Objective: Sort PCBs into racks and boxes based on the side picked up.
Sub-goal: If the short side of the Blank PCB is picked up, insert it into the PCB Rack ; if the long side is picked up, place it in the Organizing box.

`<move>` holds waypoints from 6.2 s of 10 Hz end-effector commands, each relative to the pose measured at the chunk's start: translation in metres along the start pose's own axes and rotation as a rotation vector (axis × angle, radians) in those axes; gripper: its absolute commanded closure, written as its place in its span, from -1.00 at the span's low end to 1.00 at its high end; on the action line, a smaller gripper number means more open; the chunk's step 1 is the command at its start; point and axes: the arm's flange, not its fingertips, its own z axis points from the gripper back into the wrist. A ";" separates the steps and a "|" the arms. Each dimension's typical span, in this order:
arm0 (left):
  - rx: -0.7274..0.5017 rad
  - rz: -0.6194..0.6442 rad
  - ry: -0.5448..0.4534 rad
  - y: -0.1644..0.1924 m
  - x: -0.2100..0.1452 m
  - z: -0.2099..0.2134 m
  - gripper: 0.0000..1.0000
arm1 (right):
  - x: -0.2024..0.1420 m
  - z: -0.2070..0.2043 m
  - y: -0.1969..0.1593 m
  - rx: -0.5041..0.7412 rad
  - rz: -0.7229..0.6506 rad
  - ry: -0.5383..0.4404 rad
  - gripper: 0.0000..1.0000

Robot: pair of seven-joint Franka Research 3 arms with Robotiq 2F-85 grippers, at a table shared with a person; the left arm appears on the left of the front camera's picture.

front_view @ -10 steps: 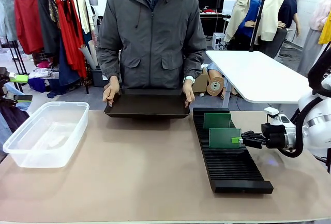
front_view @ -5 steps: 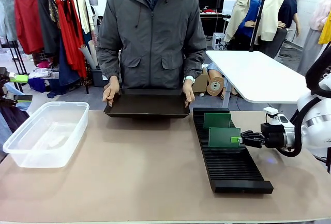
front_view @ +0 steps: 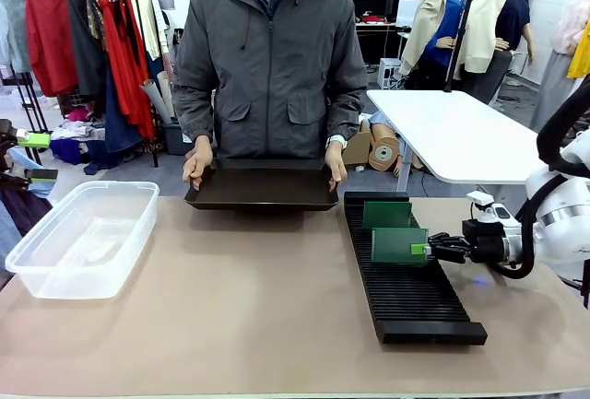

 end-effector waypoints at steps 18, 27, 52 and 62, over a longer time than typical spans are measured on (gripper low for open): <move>-0.008 -0.001 0.002 -0.002 -0.001 0.001 -1.00 | -0.026 -0.001 0.001 -0.063 0.120 0.014 1.00; -0.008 -0.001 0.002 -0.002 -0.001 0.001 -1.00 | -0.015 0.002 -0.011 -0.014 0.117 0.055 1.00; -0.008 -0.001 0.002 -0.002 -0.001 0.001 -1.00 | -0.015 0.006 -0.003 -0.065 0.129 -0.036 -1.00; -0.008 -0.001 0.002 -0.002 -0.001 0.001 -1.00 | -0.015 0.006 -0.008 -0.049 0.103 -0.024 -1.00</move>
